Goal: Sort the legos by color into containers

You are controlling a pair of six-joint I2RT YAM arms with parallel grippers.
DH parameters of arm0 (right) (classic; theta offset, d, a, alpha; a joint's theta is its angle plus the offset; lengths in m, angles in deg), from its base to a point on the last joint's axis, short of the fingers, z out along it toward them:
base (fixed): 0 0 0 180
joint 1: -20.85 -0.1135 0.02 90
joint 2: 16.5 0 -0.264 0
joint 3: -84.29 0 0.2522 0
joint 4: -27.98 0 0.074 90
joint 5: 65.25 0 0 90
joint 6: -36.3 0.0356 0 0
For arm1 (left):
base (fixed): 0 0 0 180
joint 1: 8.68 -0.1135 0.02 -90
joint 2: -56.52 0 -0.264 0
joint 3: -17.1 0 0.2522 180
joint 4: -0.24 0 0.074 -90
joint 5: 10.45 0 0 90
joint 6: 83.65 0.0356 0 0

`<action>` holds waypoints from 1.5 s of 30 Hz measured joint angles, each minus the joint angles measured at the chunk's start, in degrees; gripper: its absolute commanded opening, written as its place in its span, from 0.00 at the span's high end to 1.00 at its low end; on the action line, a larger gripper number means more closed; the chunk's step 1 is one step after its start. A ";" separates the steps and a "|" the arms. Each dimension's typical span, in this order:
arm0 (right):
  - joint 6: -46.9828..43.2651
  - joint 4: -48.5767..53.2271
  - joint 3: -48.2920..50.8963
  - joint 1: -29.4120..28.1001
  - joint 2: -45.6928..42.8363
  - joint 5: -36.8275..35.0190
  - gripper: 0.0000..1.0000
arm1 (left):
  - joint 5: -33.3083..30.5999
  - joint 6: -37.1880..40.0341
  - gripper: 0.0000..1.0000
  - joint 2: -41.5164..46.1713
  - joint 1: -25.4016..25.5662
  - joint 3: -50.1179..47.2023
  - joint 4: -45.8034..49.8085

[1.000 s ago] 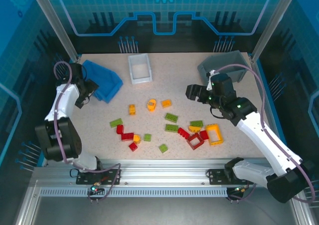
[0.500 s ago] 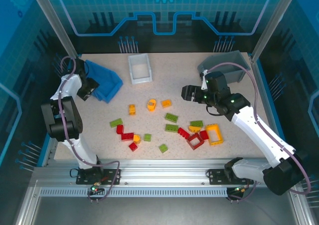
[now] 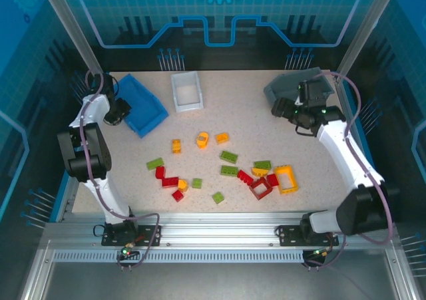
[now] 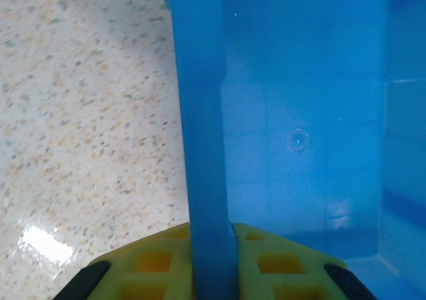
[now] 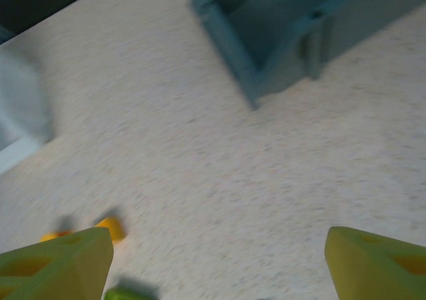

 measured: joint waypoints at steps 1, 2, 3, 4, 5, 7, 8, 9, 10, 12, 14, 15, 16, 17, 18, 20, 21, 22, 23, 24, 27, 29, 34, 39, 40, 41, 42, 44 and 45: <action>0.39 0.07 -0.96 1.62 2.01 -0.39 0.15 | 0.22 0.72 0.93 -0.68 0.11 0.87 0.04; 0.76 0.15 -1.79 2.89 3.82 -0.68 0.15 | 0.28 1.16 0.93 -1.36 0.17 1.77 0.02; 1.25 0.22 -2.84 4.07 5.99 -0.83 0.15 | 0.50 1.66 0.93 -2.14 0.22 2.82 0.02; 1.62 0.37 -4.20 5.01 8.26 -1.14 0.14 | 0.81 2.21 0.93 -3.02 0.28 3.96 -0.15; 1.92 0.50 -5.70 5.70 10.36 -1.40 0.14 | 1.01 2.58 0.94 -3.72 0.33 4.83 -0.20; 2.75 0.83 -10.12 6.99 15.82 -1.84 0.13 | 1.25 3.72 0.94 -5.55 0.59 7.26 -0.09; 3.04 1.01 -12.50 7.48 18.47 -2.08 0.13 | 1.27 4.17 0.94 -6.47 0.72 8.52 0.00; 3.26 1.16 -14.93 8.00 21.03 -2.27 0.13 | 1.27 4.70 0.94 -7.37 0.90 9.79 -0.02; 3.45 1.36 -17.29 8.48 23.58 -2.62 0.13 | 1.27 5.29 0.94 -8.33 1.09 11.08 0.00; 3.82 2.05 -21.33 9.38 27.78 -3.19 0.13 | 1.27 6.29 0.94 -9.86 1.46 13.22 0.07; 3.85 3.08 -24.92 10.23 31.36 -3.50 0.14 | 1.29 7.13 0.94 -11.34 1.75 15.45 0.20; 3.82 3.76 -26.75 10.64 33.24 -3.65 0.16 | 1.29 7.74 0.93 -12.15 1.97 16.59 0.26; 3.76 4.39 -28.44 10.95 34.93 -3.91 0.16 | 1.29 8.31 0.94 -12.96 2.12 17.73 0.31; 3.58 4.94 -29.99 11.15 36.46 -4.20 0.18 | 1.29 8.83 0.94 -13.66 2.29 18.75 0.37; 3.15 5.49 -31.54 11.34 38.03 -4.50 0.20 | 1.29 9.66 0.93 -14.53 2.54 20.09 0.50; 2.10 6.62 -34.34 11.47 40.87 -4.81 0.21 | 1.29 10.82 0.93 -15.87 2.95 22.16 0.79; 1.40 7.23 -35.89 11.47 42.29 -4.96 0.23 | 1.27 11.39 0.93 -16.33 3.17 22.91 0.92; 0.79 7.72 -37.13 11.47 43.47 -5.03 0.25 | 1.27 11.96 0.93 -16.72 3.39 23.54 1.03; 0.13 8.24 -38.51 11.47 44.70 -5.05 0.29 | 1.25 12.68 0.92 -17.05 3.61 24.09 1.14; -0.68 8.85 -39.76 11.47 45.75 -5.16 0.32 | 1.22 13.22 0.92 -17.29 3.80 24.46 1.16; -2.51 10.34 -42.18 11.45 47.54 -5.64 0.47 | 1.22 15.08 0.91 -18.05 4.26 25.53 1.16; -3.76 10.75 -43.32 11.41 48.02 -6.16 0.59 | 1.25 16.28 0.92 -18.51 4.55 26.18 1.14; -9.25 11.65 -47.63 10.32 50.05 -6.71 0.76 | 1.31 20.11 0.91 -19.32 6.01 27.36 0.81; -15.91 12.66 -54.40 6.43 53.96 -6.84 0.80 | 1.68 22.51 0.91 -19.78 7.78 27.98 0.22; -16.94 12.63 -55.47 5.53 54.69 -6.69 0.80 | 1.73 22.93 0.91 -19.80 8.11 27.98 0.15; -18.08 12.61 -56.78 4.37 55.56 -6.40 0.80 | 1.86 23.37 0.91 -19.80 8.52 27.98 0.04; -19.08 12.66 -57.83 3.32 56.22 -5.97 0.80 | 2.01 23.56 0.91 -19.80 8.90 27.98 0.02; -20.79 12.79 -59.78 1.33 57.48 -4.68 0.80 | 2.47 24.17 0.92 -19.82 9.77 27.98 -0.04; -21.57 12.81 -60.76 0.35 58.16 -3.96 0.80 | 2.75 24.61 0.92 -19.85 10.23 27.98 -0.13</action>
